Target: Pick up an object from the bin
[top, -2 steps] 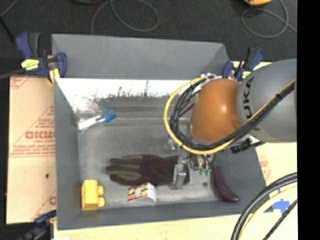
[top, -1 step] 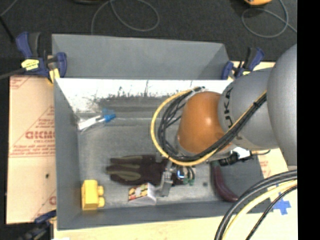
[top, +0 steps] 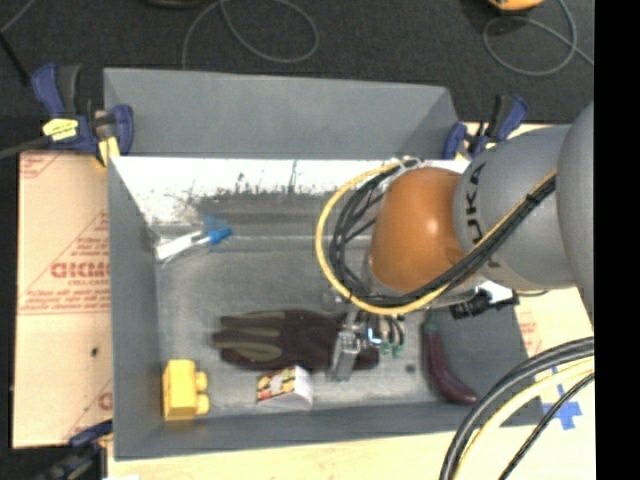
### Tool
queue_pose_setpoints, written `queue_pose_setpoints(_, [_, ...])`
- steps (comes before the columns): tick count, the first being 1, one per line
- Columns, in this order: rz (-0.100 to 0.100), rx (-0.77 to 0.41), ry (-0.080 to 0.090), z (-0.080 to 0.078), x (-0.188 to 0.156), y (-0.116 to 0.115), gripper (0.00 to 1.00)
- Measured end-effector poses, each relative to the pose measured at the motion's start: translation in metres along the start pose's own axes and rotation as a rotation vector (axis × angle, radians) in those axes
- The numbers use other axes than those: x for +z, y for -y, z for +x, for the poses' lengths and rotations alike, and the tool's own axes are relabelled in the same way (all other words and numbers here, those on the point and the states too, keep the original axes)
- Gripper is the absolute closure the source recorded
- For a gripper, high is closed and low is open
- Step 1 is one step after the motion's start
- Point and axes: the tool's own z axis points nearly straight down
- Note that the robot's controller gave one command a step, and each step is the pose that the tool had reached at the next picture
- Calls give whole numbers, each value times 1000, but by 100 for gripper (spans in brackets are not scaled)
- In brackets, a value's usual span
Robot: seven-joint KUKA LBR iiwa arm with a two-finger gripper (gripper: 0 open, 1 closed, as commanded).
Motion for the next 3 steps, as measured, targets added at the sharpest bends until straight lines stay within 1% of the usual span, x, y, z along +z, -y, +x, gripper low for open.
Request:
queue_pose_setpoints(1, [-3, 82, 6, -3, 36, -5, 0])
queue_pose_setpoints(2, [0, 131, 1, 7, 54, 11, 100])
queue_pose_setpoints(3, [0, 131, 1, 7, 54, 11, 100])
